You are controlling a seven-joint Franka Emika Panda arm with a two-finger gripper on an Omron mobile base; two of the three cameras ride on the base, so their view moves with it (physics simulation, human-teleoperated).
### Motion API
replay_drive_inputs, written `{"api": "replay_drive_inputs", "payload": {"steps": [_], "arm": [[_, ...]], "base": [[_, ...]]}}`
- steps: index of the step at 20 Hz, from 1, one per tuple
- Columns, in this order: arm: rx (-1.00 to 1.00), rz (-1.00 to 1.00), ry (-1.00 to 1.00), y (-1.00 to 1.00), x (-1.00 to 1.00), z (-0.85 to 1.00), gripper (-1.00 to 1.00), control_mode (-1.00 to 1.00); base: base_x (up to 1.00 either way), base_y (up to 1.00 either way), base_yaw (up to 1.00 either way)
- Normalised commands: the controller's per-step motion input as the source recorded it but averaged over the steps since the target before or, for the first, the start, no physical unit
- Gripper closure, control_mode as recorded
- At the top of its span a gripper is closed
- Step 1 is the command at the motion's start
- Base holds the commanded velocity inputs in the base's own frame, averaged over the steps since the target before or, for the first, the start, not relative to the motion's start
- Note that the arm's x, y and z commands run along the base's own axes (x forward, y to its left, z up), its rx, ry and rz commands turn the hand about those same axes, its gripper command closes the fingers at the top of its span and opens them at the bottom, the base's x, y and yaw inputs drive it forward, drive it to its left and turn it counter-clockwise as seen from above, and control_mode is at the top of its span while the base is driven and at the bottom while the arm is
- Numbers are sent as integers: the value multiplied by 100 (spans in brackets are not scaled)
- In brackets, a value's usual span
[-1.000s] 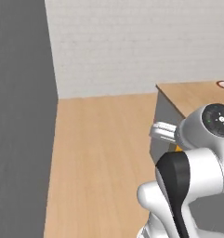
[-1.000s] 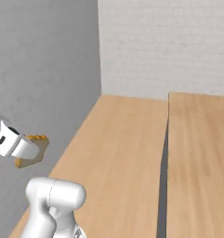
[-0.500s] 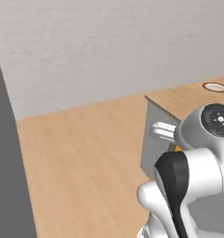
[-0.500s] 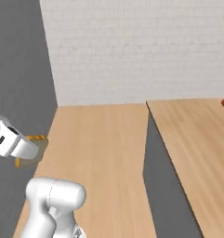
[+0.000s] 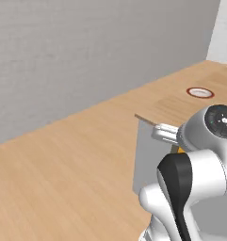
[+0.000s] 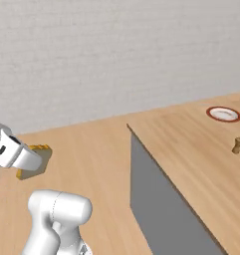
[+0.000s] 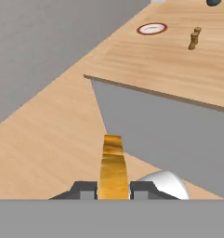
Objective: Start the toaster. Once the lever pops up, take the bread to the plate on the dining counter.
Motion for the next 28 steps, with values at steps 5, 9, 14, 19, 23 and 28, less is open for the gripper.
{"api": "replay_drive_inputs", "payload": {"steps": [5,9,14,19,23,28], "arm": [[0,0,0,0,0,0,100,100],[0,0,0,0,0,0,100,100],[0,0,0,0,0,0,100,100],[0,0,0,0,0,0,100,100],[0,0,0,0,0,0,100,100],[0,0,0,0,0,0,100,100]], "base": [[100,73,-49],[100,79,-47],[100,75,-51],[100,71,-56],[100,66,-60],[100,66,-61]]}}
